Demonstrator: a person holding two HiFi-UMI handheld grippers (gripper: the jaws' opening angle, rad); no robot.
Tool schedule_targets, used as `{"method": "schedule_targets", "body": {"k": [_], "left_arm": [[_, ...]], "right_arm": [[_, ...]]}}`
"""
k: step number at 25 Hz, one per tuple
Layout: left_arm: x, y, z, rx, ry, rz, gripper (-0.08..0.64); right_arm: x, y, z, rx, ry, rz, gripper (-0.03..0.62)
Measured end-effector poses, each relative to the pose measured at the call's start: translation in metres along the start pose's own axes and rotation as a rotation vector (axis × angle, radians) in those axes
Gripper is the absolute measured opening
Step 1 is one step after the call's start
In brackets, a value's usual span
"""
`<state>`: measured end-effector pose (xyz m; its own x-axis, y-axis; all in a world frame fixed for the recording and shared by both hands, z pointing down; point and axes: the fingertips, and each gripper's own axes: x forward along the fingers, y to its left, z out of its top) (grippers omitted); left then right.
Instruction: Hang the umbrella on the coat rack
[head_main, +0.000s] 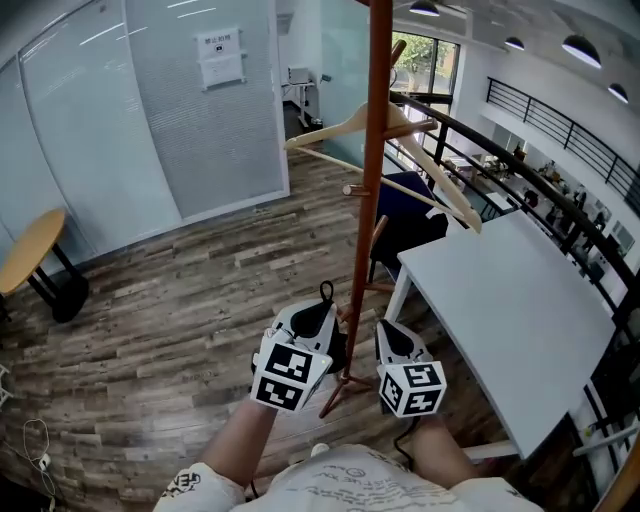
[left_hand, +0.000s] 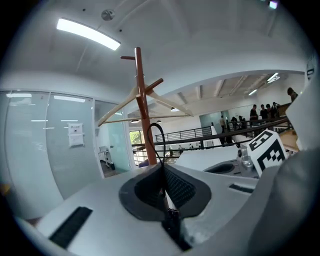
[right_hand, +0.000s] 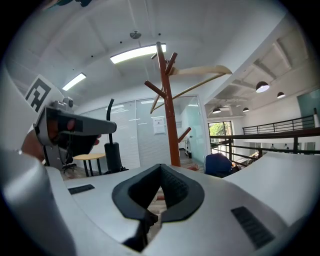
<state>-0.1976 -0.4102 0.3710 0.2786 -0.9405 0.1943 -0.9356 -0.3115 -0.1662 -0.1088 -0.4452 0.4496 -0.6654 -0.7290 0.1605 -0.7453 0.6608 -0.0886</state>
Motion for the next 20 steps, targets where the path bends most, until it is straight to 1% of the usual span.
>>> {"method": "schedule_targets", "body": {"k": [2, 4, 7, 10, 12, 15, 20], "left_arm": [[0.003, 0.006, 0.020, 0.052, -0.006, -0.016, 0.006], [0.005, 0.013, 0.041, 0.075, -0.015, -0.015, 0.006], [0.009, 0.024, 0.065, 0.062, -0.035, -0.023, 0.006], [0.016, 0.037, 0.076, 0.057, -0.031, -0.015, 0.006], [0.023, 0.044, 0.083, 0.068, -0.028, -0.016, 0.006], [0.030, 0.050, 0.101, 0.087, -0.031, -0.006, 0.006], [0.039, 0.052, 0.122, 0.075, -0.028, -0.003, 0.006]], "right_arm": [[0.010, -0.004, 0.004, 0.008, -0.004, -0.002, 0.000], [0.014, -0.010, 0.009, 0.022, -0.005, -0.004, 0.000], [0.019, -0.017, 0.011, 0.035, -0.002, 0.002, 0.000], [0.026, -0.020, 0.011, 0.034, 0.002, 0.017, 0.000], [0.030, -0.024, 0.012, 0.028, -0.002, 0.026, 0.000], [0.032, -0.036, 0.017, 0.030, 0.000, 0.026, 0.000], [0.022, -0.053, 0.021, 0.043, 0.010, 0.019, 0.000]]}}
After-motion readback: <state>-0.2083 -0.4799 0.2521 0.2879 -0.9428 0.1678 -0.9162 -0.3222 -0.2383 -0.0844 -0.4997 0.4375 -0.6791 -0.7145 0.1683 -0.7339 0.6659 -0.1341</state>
